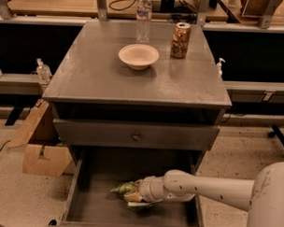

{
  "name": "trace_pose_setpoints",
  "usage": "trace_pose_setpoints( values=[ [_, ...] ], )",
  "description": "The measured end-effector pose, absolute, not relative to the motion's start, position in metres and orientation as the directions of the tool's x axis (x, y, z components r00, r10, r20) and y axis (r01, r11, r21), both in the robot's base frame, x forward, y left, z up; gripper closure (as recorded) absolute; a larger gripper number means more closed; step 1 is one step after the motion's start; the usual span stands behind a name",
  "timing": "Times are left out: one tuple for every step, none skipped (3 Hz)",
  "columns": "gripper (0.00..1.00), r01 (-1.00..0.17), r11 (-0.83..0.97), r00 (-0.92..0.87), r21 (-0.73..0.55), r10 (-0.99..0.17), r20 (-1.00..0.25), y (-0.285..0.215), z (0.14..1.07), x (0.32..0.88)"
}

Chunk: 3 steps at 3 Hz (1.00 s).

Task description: Pick green jalapeno chip bag from middle drawer and place on counter

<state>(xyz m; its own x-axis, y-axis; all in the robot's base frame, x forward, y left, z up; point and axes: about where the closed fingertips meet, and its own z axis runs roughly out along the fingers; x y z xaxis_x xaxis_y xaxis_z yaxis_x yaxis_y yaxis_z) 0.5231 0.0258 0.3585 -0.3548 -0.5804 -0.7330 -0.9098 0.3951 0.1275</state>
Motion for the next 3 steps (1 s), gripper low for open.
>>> trace_pose_setpoints(
  values=[
    [1.00,-0.924,0.366,-0.325,0.114,-0.591,-0.738,0.015,0.398,0.518],
    [1.00,-0.939,0.332,-0.280,0.087,-0.595,-0.753,-0.030,0.515,0.499],
    [1.00,-0.949,0.305,-0.261,0.080,-0.617,-0.742,-0.029,0.523,0.493]
  ],
)
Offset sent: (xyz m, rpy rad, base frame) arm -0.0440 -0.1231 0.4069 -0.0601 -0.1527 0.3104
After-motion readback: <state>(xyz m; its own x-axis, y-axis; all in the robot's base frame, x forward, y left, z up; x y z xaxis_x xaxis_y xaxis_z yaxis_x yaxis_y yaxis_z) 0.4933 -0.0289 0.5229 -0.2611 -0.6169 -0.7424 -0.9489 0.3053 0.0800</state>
